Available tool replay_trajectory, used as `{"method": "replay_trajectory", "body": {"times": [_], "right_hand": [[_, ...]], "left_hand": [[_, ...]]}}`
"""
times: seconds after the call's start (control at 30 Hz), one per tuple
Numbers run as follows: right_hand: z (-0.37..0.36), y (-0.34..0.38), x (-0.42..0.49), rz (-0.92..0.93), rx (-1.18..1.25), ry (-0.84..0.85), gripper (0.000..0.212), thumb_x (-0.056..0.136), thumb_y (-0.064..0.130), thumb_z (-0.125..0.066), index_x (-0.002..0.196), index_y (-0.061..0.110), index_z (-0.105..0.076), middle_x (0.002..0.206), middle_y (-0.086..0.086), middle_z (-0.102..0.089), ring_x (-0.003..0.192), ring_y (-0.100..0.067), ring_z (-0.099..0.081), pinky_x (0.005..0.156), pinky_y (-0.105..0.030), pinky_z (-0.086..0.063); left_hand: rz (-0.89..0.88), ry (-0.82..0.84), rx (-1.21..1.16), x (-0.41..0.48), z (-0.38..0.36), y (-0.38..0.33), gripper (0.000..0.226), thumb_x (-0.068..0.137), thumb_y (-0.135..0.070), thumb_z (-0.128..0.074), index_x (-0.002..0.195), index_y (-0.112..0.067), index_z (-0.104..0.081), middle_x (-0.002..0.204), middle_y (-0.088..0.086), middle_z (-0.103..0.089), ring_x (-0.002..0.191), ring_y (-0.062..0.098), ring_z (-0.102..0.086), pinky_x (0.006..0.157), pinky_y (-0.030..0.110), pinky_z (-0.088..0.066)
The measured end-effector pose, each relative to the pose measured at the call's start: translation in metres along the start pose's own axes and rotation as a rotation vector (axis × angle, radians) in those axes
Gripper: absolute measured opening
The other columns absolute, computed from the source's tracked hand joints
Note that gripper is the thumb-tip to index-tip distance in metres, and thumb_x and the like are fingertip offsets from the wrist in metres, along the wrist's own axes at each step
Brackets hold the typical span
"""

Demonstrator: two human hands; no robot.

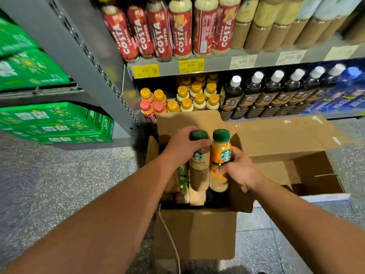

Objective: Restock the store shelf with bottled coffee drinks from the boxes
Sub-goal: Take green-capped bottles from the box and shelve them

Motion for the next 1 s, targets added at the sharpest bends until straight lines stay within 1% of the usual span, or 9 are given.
{"method": "replay_trajectory", "body": {"times": [0.1,0.17,0.3,0.4,0.53,0.63,0.73,0.93,1.0], "right_hand": [[0.012,0.051,-0.031,0.067,0.014,0.040,0.055,0.062,-0.023,-0.061,0.109,0.005,-0.061,0.096,-0.012,-0.071,0.092,-0.026,-0.066,0.073,-0.034,-0.056],[0.021,0.093,-0.055,0.135,0.069,0.089,0.056,0.060,-0.028,-0.059,0.109,-0.001,-0.058,0.084,-0.008,-0.071,0.079,-0.021,-0.067,0.065,-0.028,-0.056],[0.051,0.183,-0.108,0.266,0.114,0.069,0.060,0.062,-0.026,-0.065,0.117,-0.003,-0.058,0.104,-0.021,-0.067,0.088,-0.027,-0.062,0.076,-0.035,-0.052],[0.075,0.245,-0.145,0.340,0.090,0.078,0.063,0.064,-0.023,-0.069,0.119,0.005,-0.059,0.106,-0.014,-0.069,0.091,-0.023,-0.064,0.084,-0.038,-0.053],[0.103,0.322,-0.195,0.457,0.053,0.087,0.063,0.064,-0.022,-0.071,0.118,0.009,-0.058,0.092,-0.001,-0.067,0.072,-0.004,-0.062,0.057,-0.010,-0.049],[0.120,0.364,-0.227,0.519,0.062,0.101,0.065,0.063,-0.024,-0.070,0.121,0.003,-0.057,0.103,-0.007,-0.068,0.093,-0.019,-0.063,0.082,-0.027,-0.053],[0.135,0.396,-0.259,0.566,0.054,0.120,0.066,0.065,-0.019,-0.071,0.123,0.008,-0.055,0.110,-0.010,-0.068,0.102,-0.027,-0.064,0.093,-0.045,-0.050],[0.166,0.438,-0.301,0.643,0.060,0.129,0.066,0.067,-0.018,-0.071,0.124,0.005,-0.049,0.112,-0.011,-0.066,0.099,-0.023,-0.064,0.076,-0.029,-0.052],[0.175,0.442,-0.304,0.650,0.035,0.104,0.065,0.067,-0.018,-0.072,0.123,0.005,-0.049,0.111,-0.010,-0.065,0.095,-0.020,-0.063,0.070,-0.023,-0.050]], "left_hand": [[-0.051,-0.058,-0.017,-0.017,0.022,-0.061,0.019,0.076,-0.023,-0.077,0.085,-0.031,-0.061,0.086,-0.008,-0.066,0.078,-0.001,-0.061,0.067,0.014,-0.049],[-0.081,-0.097,-0.013,-0.029,0.039,-0.110,0.024,0.076,-0.023,-0.077,0.097,-0.021,-0.065,0.091,-0.003,-0.067,0.084,0.006,-0.061,0.071,0.019,-0.048],[-0.188,-0.111,-0.067,-0.057,0.066,-0.218,0.019,0.077,-0.005,-0.074,0.077,-0.019,-0.061,0.061,-0.011,-0.065,0.056,-0.002,-0.059,0.056,0.013,-0.046],[-0.285,-0.149,-0.049,-0.083,0.081,-0.295,0.017,0.077,-0.002,-0.074,0.082,-0.014,-0.062,0.071,-0.002,-0.065,0.060,0.002,-0.059,0.060,0.017,-0.048],[-0.362,-0.236,-0.031,-0.117,0.101,-0.381,0.028,0.076,-0.008,-0.076,0.077,-0.028,-0.057,0.057,-0.020,-0.066,0.053,-0.010,-0.058,0.051,0.007,-0.043],[-0.426,-0.309,-0.002,-0.143,0.111,-0.436,0.026,0.076,-0.012,-0.078,0.075,-0.028,-0.058,0.060,-0.015,-0.066,0.056,-0.008,-0.059,0.056,0.011,-0.048],[-0.453,-0.371,0.045,-0.168,0.116,-0.483,0.023,0.076,-0.018,-0.078,0.093,-0.016,-0.063,0.079,-0.005,-0.064,0.071,0.005,-0.061,0.065,0.019,-0.050],[-0.502,-0.544,0.102,-0.202,0.122,-0.553,0.041,0.075,-0.032,-0.078,0.109,-0.016,-0.061,0.085,-0.009,-0.060,0.078,0.008,-0.058,0.065,0.019,-0.048],[-0.481,-0.573,0.122,-0.198,0.119,-0.561,0.049,0.074,-0.036,-0.078,0.115,-0.018,-0.060,0.094,-0.006,-0.061,0.086,0.012,-0.059,0.073,0.025,-0.050]]}}
Point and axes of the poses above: each hand's wrist, its own x-axis towards the middle knuckle, its own z-axis out of the back of the hand, y = z × x, the point moved 8 cm from there along x, towards the middle knuckle
